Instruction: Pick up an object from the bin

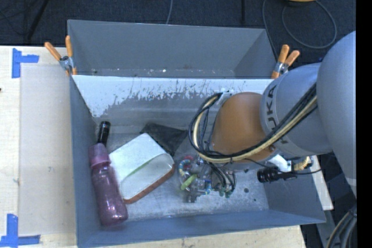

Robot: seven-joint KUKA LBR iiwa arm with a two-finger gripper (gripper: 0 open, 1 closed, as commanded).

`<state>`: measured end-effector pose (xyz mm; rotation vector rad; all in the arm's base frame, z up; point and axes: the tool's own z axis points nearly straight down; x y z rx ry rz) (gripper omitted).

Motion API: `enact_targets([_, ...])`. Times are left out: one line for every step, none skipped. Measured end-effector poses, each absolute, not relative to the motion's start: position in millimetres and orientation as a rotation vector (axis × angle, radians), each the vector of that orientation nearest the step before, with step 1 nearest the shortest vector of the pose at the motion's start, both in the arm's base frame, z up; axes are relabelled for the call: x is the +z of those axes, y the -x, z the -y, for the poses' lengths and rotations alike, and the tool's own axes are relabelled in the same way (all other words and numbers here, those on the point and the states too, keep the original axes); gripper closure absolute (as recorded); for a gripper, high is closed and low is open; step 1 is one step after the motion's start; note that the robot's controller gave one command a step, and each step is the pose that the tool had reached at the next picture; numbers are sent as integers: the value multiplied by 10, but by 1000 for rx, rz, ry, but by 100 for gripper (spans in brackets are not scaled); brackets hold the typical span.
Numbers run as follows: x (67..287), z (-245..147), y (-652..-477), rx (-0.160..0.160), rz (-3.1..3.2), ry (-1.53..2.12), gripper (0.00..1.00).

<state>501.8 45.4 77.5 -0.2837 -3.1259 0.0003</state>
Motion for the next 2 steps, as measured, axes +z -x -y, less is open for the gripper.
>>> enact_targets([775,-454,-5018,0,3126,285,100])
enact_targets([1211,-604,-4786,0,3125,299,100])
